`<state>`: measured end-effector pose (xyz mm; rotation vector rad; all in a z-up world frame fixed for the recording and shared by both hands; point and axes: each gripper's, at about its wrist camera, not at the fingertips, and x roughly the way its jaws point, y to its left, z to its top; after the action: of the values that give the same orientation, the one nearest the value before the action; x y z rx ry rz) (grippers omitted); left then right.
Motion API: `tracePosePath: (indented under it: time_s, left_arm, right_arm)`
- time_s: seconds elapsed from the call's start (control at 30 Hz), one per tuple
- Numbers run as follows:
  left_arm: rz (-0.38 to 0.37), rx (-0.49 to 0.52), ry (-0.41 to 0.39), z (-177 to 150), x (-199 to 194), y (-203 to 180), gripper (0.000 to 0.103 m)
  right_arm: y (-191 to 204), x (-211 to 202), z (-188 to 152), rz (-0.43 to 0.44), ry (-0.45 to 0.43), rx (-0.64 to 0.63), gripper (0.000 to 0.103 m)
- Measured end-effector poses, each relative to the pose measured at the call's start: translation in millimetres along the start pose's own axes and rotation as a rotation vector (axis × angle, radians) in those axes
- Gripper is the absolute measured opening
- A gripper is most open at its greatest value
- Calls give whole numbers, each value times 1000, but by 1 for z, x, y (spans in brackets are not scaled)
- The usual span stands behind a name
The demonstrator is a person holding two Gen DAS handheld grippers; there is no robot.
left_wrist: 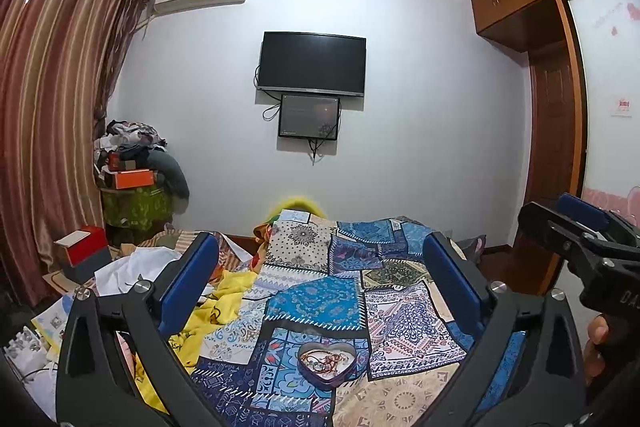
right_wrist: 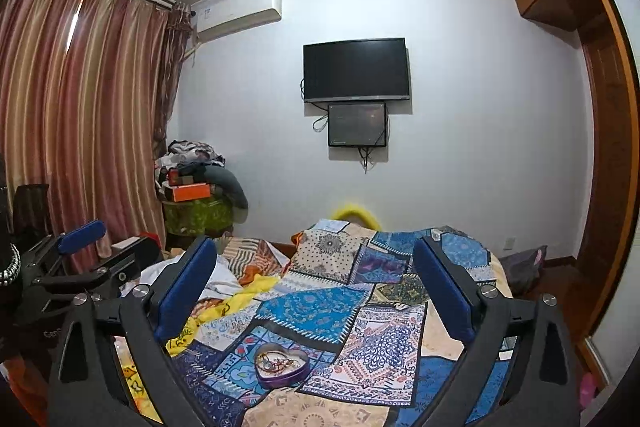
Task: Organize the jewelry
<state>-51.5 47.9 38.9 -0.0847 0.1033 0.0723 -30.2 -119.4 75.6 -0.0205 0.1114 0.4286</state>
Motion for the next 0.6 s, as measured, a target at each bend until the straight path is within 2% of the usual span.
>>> tracePosePath:
  time_s: [0.6]
  left_arm:
    - [4,-13,21,-5,2,1,102]
  right_arm:
    - [-2,-2,-6,1,28,-2,98]
